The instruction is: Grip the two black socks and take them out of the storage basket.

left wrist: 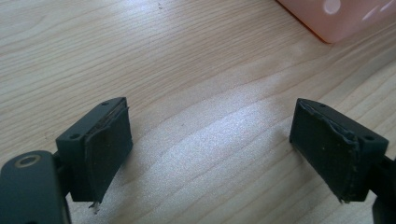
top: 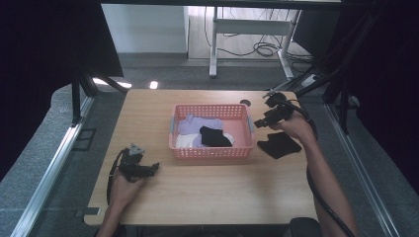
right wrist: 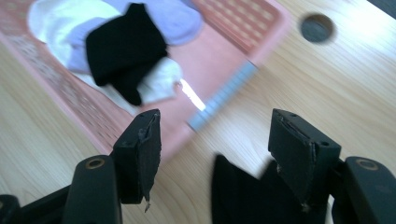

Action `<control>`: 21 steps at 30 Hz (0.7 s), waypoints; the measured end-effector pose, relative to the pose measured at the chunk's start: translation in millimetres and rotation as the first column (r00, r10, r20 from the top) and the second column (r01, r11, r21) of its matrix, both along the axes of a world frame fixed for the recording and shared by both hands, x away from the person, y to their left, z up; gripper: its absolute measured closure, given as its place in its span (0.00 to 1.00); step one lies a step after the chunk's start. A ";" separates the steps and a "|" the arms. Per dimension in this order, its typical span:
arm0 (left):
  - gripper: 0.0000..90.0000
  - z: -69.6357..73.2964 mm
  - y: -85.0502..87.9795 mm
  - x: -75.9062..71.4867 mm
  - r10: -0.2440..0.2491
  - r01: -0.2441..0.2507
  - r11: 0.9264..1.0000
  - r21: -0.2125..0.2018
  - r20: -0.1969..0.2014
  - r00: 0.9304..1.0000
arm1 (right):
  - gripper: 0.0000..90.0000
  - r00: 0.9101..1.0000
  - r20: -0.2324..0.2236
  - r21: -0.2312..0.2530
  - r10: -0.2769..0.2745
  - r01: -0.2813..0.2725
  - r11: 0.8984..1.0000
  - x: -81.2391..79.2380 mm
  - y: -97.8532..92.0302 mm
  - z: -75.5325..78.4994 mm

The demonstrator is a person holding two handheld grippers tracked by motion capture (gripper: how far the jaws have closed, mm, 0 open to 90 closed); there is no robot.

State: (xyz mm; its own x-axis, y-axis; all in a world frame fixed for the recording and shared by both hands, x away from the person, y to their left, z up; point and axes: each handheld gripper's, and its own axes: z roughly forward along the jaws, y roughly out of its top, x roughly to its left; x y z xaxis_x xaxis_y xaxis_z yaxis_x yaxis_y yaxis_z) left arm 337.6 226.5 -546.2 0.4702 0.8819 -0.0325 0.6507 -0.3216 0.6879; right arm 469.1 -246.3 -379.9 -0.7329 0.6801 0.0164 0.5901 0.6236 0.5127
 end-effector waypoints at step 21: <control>0.14 0.0 0.3 0.1 0.000 0.000 1.000 -0.003 0.000 1.000 | 0.38 0.967 -0.098 -0.075 0.237 -0.245 0.967 19.9 127.9 -81.4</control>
